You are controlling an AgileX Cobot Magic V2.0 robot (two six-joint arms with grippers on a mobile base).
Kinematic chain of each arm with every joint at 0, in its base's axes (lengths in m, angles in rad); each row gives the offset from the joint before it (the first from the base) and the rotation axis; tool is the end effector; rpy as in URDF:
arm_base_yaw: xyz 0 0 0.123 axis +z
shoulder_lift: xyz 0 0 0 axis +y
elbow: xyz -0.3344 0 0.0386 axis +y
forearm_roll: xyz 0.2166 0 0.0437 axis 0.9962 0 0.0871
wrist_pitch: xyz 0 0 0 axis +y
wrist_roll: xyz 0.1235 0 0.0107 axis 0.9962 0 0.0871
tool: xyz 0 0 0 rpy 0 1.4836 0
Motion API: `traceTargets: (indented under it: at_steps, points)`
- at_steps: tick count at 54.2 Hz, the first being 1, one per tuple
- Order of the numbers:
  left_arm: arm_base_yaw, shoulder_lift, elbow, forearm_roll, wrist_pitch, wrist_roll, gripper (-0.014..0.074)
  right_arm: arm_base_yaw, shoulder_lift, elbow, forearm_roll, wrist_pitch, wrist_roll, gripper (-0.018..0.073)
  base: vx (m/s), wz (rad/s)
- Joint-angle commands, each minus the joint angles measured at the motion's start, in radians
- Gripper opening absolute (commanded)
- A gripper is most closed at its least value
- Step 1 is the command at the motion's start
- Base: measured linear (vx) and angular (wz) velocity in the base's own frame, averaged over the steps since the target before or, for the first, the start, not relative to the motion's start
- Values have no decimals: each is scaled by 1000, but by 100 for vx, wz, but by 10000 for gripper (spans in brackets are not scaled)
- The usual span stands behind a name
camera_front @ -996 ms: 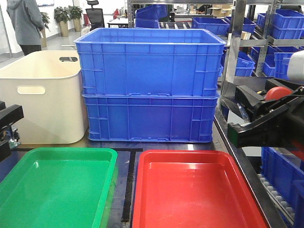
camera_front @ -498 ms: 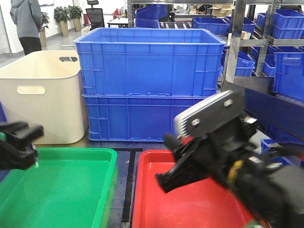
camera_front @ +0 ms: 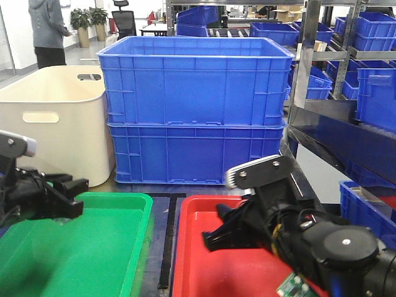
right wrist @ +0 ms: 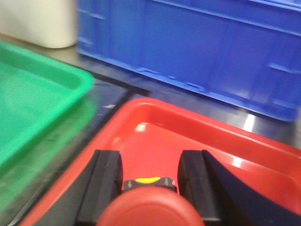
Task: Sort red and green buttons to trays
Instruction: 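Lower the green button into the green tray and red into red tray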
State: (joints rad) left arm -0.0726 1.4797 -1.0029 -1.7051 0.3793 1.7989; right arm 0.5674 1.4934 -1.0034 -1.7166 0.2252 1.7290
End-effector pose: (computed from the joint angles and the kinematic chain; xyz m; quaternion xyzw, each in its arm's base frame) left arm 0.3252 -0.0693 0.3609 0.1703 0.7902 -0.1491 0.5695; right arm 0.2990 0.1580 0.3524 -0.1657 0.8054 0.0716 0.5646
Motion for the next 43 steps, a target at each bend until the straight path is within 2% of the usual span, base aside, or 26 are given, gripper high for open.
traceTargets:
  at_steps: [1,8,27,37,43]
  points:
    - [-1,2,-36,-84,42,8,0,-24,-25,-37,-82,19,44,-8,0,0]
    - [-1,59,-36,-84,46,33,0,-24,23,-37,-82,49,46,-6,0,0]
    - [-1,155,-36,-84,73,31,7,-24,96,-37,-82,57,47,29,0,0]
    - [-1,173,-36,-83,69,26,80,-24,99,-37,-82,43,47,148,0,0]
    - [-1,171,-36,-83,69,25,183,-24,105,-37,-82,43,47,289,0,0]
